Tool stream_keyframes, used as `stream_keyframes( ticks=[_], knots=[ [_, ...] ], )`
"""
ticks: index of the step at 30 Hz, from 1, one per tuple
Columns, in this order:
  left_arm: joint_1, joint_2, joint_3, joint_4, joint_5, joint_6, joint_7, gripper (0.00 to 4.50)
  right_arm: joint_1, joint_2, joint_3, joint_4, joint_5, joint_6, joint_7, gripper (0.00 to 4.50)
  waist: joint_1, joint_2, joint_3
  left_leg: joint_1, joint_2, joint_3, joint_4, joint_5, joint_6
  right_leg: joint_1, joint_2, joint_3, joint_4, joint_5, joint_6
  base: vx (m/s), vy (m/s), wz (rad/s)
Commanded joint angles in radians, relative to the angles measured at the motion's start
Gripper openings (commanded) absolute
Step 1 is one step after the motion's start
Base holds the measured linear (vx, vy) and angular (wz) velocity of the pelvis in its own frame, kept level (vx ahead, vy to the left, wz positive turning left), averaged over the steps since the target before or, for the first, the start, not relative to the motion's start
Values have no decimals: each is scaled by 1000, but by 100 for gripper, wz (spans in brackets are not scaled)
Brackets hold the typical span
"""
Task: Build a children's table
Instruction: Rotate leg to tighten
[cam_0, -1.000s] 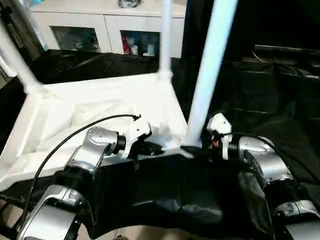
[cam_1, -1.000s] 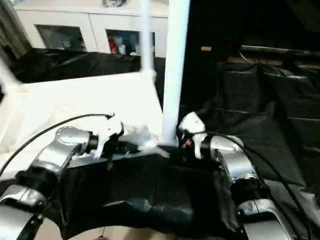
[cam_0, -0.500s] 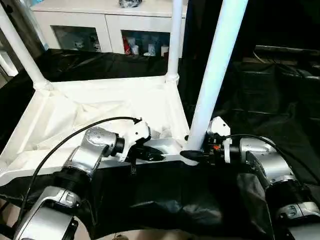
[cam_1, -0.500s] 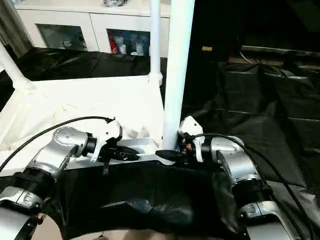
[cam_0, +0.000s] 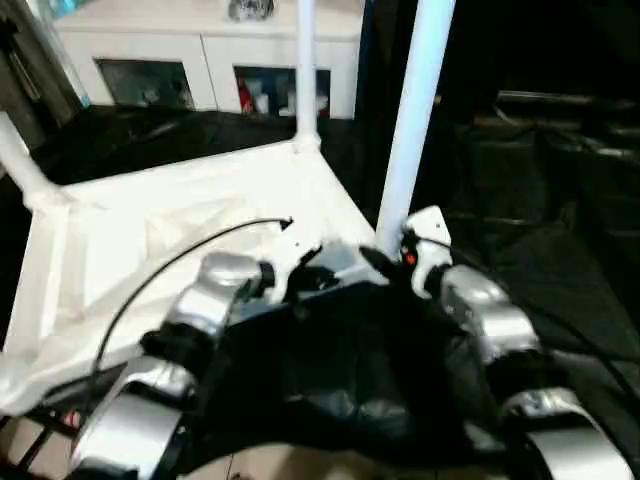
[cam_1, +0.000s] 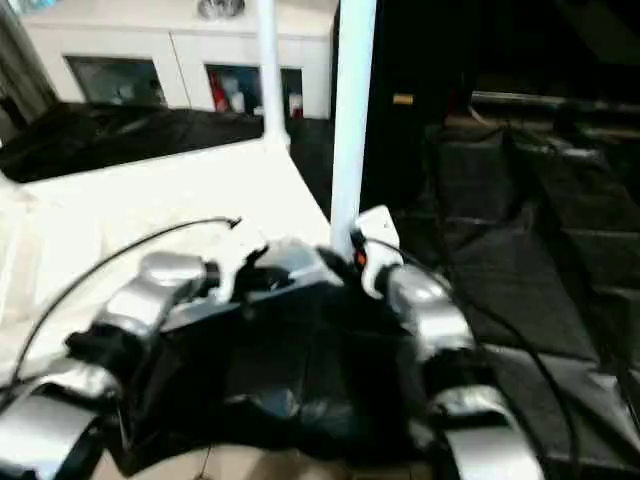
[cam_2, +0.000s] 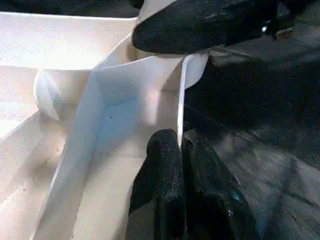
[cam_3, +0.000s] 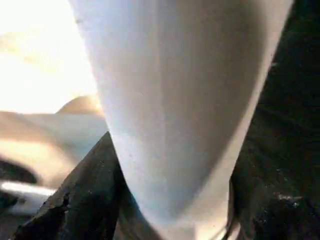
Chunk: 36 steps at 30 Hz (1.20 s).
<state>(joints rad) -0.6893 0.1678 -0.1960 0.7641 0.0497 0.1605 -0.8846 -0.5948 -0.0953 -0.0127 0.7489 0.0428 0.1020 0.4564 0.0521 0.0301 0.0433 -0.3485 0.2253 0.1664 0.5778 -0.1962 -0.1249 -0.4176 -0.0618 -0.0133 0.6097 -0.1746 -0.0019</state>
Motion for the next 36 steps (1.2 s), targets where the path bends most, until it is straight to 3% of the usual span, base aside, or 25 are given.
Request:
stream_keyframes(
  ticks=[1,2,3,7,11,12,19,24,26,28,36],
  knots=[
    [-43,-64,34,0,-18,-15,104,0,8,106,90,51,-33,-24,7,257,-2,-9,-55,-8,-19,15,-63,-190,15,53,-41,18,-85,-268,-187,0,0,0],
    [-43,-67,32,1,-18,-17,102,0,6,110,96,57,-39,-37,6,257,-1,-8,-56,-8,-18,14,-64,-186,18,55,-42,18,-84,-256,-189,0,0,0],
    [-40,-65,25,-4,-17,-22,90,0,7,113,97,58,-30,-43,31,312,-1,-8,-57,-8,-18,15,-63,-184,23,56,-41,18,-82,-234,-195,0,0,0],
    [-26,-48,5,-23,-22,-39,37,0,9,105,83,47,6,-38,95,336,-1,-7,-55,-9,-17,16,-64,-198,35,57,-41,17,-82,-221,-205,0,0,0],
    [-12,-11,-7,-35,-12,-51,-16,0,14,64,110,27,-11,-69,164,374,-3,-7,-58,-10,-16,15,-63,-191,42,60,-42,18,-80,-207,-210,0,0,0],
    [-9,-1,-7,-39,-11,-54,-28,0,18,52,115,17,-7,-72,194,374,-3,-12,-58,-11,-16,15,-62,-180,47,61,-42,18,-77,-189,-216,0,0,0],
    [23,69,-26,-96,-26,-58,-157,0,51,-33,143,-66,29,-83,385,374,-5,-10,-56,-12,-11,15,-62,-182,65,63,-42,17,-75,-166,-235,0,0,0],
    [70,164,-32,-180,-51,-26,-283,0,105,-129,186,-176,55,-48,589,374,-4,-10,-59,-10,-7,17,-60,-160,76,66,-39,15,-66,-88,-262,0,0,0],
    [96,193,-29,-223,-67,-19,-325,0,120,-147,195,-201,56,-39,618,374,-2,-15,-59,-14,-6,17,-59,-144,81,68,-41,15,-60,-59,-268,0,0,0],
    [135,224,-29,-291,-84,3,-362,0,136,-159,199,-229,59,-26,631,374,-2,-13,-58,-11,-5,19,-58,-143,83,63,-40,15,-60,-59,-273,0,0,0],
    [237,286,-37,-463,-123,71,-411,0,191,-180,204,-325,90,42,657,374,3,-12,-56,-8,-5,20,-61,-137,73,60,-37,16,-57,-49,-265,0,0,0]
  ],
)
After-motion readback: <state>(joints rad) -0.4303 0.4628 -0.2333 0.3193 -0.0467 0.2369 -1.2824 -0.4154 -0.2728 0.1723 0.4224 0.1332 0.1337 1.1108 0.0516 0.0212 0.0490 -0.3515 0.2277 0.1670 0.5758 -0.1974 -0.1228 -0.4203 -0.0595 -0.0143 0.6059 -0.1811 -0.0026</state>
